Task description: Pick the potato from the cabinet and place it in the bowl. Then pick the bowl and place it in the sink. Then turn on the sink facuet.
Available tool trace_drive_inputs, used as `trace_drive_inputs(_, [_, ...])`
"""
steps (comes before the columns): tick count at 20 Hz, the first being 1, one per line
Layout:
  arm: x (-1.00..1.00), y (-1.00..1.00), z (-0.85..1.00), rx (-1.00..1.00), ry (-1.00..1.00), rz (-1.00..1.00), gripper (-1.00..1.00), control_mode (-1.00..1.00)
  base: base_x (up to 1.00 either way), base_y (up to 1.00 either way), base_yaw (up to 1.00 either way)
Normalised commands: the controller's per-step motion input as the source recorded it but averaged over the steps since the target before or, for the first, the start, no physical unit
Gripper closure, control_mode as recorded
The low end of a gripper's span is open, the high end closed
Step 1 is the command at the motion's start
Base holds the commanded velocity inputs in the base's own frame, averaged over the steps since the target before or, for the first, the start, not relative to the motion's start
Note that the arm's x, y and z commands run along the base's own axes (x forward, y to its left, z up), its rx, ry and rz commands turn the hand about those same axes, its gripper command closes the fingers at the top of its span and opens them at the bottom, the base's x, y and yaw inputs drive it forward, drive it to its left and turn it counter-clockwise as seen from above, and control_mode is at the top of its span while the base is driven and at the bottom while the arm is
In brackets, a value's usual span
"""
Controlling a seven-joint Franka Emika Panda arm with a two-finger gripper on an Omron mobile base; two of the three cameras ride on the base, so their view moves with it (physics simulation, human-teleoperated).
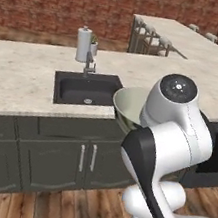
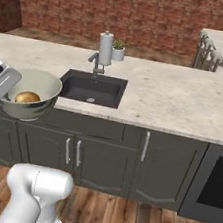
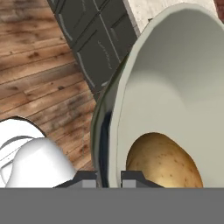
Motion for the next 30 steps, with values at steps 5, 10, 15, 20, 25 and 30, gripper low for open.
trace_drive_inputs(5, [0.00, 0.00, 0.00, 0.00, 0.00, 0.00, 1.00, 1.00, 0.87, -0.45, 0.08])
trace_drive_inputs(10, [0.00, 0.00, 0.00, 0.00, 0.00, 0.00, 1.00, 1.00, 0.77, -0.19, 0.07])
trace_drive_inputs(15, [0.00, 0.00, 0.00, 0.00, 0.00, 0.00, 1.00, 1.00, 0.38, -0.18, 0.07])
trace_drive_inputs(20, [0.00, 0.00, 0.00, 0.00, 0.00, 0.00, 1.00, 1.00, 0.44, -0.15, 0.06])
trace_drive_inputs(25, [0.00, 0.00, 0.00, 0.00, 0.00, 0.00, 1.00, 1.00, 0.61, -0.13, 0.02])
trace_drive_inputs(30, [0.00, 0.00, 0.00, 0.00, 0.00, 0.00, 1.00, 1.00, 0.51, -0.17, 0.00])
